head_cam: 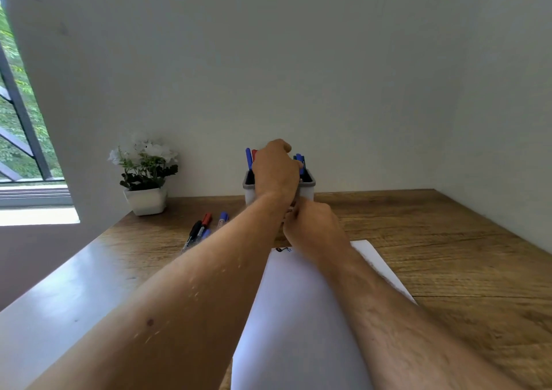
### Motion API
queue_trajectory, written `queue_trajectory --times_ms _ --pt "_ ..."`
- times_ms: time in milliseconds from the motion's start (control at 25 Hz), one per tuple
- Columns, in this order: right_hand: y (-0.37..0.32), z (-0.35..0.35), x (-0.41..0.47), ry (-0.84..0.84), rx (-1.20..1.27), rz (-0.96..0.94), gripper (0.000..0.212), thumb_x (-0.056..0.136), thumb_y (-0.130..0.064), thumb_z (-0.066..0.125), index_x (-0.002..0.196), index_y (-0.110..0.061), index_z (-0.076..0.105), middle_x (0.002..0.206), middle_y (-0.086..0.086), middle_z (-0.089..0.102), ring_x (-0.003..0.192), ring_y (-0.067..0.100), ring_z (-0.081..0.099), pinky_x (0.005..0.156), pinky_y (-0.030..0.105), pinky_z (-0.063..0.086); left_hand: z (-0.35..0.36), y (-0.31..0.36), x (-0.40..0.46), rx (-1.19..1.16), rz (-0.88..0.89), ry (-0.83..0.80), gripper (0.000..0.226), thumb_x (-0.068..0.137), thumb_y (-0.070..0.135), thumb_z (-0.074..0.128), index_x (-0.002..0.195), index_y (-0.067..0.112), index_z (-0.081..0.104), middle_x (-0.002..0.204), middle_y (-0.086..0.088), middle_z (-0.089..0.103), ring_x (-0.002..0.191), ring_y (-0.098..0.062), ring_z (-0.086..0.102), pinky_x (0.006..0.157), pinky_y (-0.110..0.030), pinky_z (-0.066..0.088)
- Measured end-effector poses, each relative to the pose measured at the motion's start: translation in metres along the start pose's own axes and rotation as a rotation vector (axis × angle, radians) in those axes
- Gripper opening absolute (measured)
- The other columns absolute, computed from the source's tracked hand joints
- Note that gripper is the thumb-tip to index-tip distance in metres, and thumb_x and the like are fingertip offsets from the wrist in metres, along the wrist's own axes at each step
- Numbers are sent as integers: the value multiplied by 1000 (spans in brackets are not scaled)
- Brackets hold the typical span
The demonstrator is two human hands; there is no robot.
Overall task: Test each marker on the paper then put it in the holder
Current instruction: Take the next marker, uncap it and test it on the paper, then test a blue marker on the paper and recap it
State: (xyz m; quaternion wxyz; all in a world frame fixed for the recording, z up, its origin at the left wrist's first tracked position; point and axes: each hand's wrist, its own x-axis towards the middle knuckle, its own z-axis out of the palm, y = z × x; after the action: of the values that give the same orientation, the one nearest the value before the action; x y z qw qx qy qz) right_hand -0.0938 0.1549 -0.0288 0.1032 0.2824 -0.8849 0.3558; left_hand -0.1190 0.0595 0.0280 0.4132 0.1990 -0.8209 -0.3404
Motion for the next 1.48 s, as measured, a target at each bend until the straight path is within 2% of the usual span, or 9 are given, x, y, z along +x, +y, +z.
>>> queue_trajectory --times_ms 80,240,320,400,520,640,840,1200,1480 --pt "0 1 -2 -14 18 39 18 95 -14 46 79 -21 49 73 -4 56 61 9 52 48 20 33 -14 -3 -5 -83 -63 20 26 87 14 72 112 18 68 106 1 69 79 -5 62 57 -13 43" --pt "-3 0 -2 -38 8 53 11 98 -21 49 95 -14 58 90 2 63 78 14 60 52 19 36 -56 -5 -19 -146 -88 65 13 83 14 76 93 22 71 82 11 68 69 4 61 50 -10 44" --pt "-3 -1 -3 -42 -13 39 16 99 -25 48 100 -14 59 94 3 65 82 15 63 56 21 42 -80 -13 -26 -106 -125 55 11 80 17 79 86 22 71 80 10 68 74 -1 65 58 -15 51" --pt "-4 -1 -5 -31 -24 13 16 100 -28 49 95 -16 58 90 2 64 78 12 61 56 21 42 -96 -26 -35 -25 -194 -3 12 76 20 83 81 21 72 82 5 71 77 -9 68 72 -27 57" --pt "-7 -2 -6 -28 -43 1 16 99 -29 53 86 -20 56 85 -1 61 73 8 57 54 20 39 -102 -45 -48 137 -248 -53 9 78 17 82 84 19 75 85 -1 73 77 -12 66 69 -28 53" --pt "-8 -1 -6 -21 -50 -27 16 98 -28 56 84 -20 57 83 -1 61 72 8 57 54 19 38 -100 -54 -46 333 -171 -46 7 84 10 75 90 15 76 91 -7 72 77 -19 65 61 -29 48" --pt "-8 -2 -5 -4 -52 -48 16 97 -28 57 85 -19 59 80 -1 62 69 7 57 53 19 37 -94 -66 -44 557 -76 -103 13 88 8 69 100 11 72 99 -12 69 87 -28 68 68 -33 53" --pt "-7 0 -4 -4 -42 -61 15 96 -28 59 84 -19 60 78 -2 61 68 5 54 53 18 36 -81 -73 -46 623 -27 -166 12 91 11 64 103 9 69 98 -13 68 88 -30 68 67 -34 51" --pt "-5 0 -4 -5 -22 -66 15 95 -27 60 83 -19 61 78 -2 62 67 5 55 52 16 35 -80 -70 -48 660 -110 -238 20 93 21 66 110 11 65 102 -10 67 81 -22 61 64 -30 46"
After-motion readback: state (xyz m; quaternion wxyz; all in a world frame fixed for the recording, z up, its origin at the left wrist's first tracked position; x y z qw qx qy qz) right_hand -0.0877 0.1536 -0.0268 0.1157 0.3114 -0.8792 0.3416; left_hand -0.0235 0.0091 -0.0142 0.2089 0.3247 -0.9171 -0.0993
